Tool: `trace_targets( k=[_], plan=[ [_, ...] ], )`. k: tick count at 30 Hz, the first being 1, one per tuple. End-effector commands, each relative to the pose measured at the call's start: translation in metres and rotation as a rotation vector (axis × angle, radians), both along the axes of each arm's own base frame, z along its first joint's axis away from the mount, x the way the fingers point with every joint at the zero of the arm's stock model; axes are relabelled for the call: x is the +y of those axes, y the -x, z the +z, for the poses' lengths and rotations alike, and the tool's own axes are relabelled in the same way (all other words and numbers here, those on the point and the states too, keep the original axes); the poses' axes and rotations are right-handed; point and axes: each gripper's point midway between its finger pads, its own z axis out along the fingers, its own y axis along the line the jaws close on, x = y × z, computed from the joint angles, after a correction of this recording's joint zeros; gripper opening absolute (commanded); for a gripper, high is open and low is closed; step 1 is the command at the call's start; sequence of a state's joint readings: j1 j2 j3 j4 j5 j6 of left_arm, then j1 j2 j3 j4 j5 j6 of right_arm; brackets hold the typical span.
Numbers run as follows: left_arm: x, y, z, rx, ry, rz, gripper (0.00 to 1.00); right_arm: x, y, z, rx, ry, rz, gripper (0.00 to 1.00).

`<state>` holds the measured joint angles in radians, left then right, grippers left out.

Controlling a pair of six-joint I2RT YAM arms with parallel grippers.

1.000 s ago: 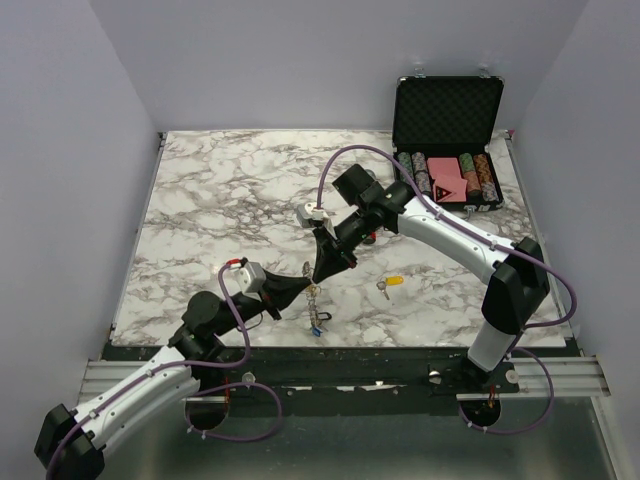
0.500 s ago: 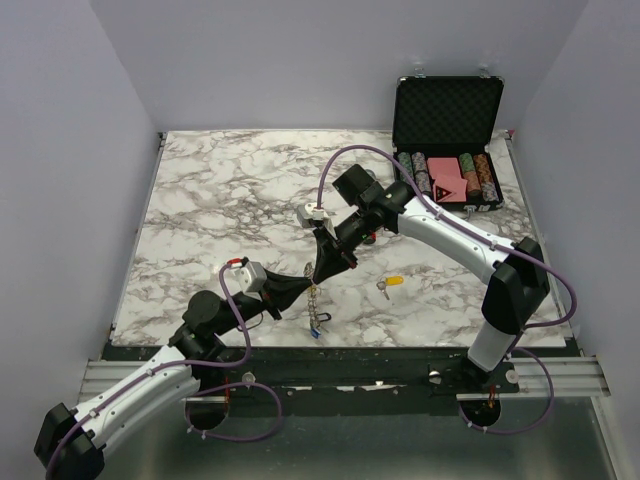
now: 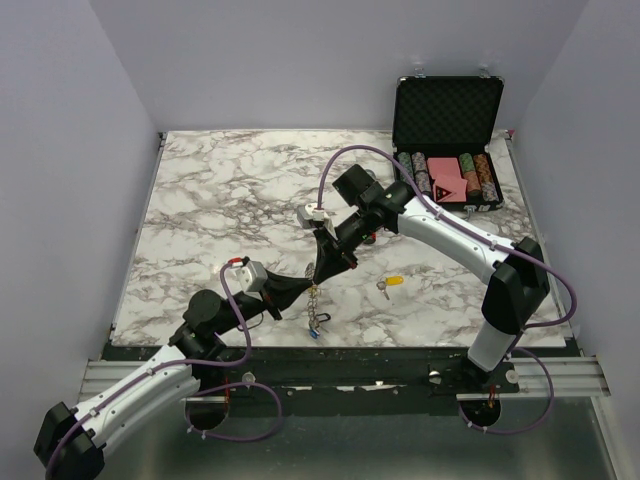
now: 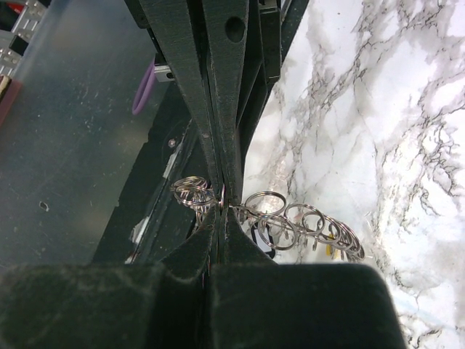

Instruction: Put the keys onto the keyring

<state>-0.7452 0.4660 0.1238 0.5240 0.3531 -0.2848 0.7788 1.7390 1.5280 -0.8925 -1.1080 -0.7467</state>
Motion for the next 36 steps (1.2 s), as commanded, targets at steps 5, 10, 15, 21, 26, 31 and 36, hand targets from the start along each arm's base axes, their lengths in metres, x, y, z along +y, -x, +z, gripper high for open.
trace_targets(
  k=[5,10,15,21,26,31,36],
  plan=[
    [0.007,0.001,0.017,0.009,0.025,0.028,0.0,0.0,0.003,0.013,-0.015,-0.027,0.009,0.3],
    [0.013,0.004,0.02,0.004,0.037,0.039,0.0,-0.012,-0.01,0.025,-0.04,-0.047,-0.039,0.53],
    [0.013,0.011,0.024,-0.006,0.049,0.012,0.0,-0.03,-0.02,0.038,-0.06,-0.09,-0.082,0.55],
    [0.018,0.012,0.04,-0.047,0.042,0.027,0.0,-0.063,-0.057,0.052,-0.099,-0.157,-0.253,0.57],
    [0.025,0.013,0.057,-0.067,0.006,0.047,0.0,-0.103,-0.09,0.026,-0.002,-0.105,-0.447,0.62],
    [0.032,0.016,0.072,-0.1,-0.048,0.056,0.0,-0.147,-0.105,-0.025,0.046,0.058,-0.604,0.62],
    [0.034,0.015,0.066,-0.102,-0.126,0.051,0.0,-0.176,-0.094,-0.089,-0.055,0.236,-0.556,0.63]
  ],
)
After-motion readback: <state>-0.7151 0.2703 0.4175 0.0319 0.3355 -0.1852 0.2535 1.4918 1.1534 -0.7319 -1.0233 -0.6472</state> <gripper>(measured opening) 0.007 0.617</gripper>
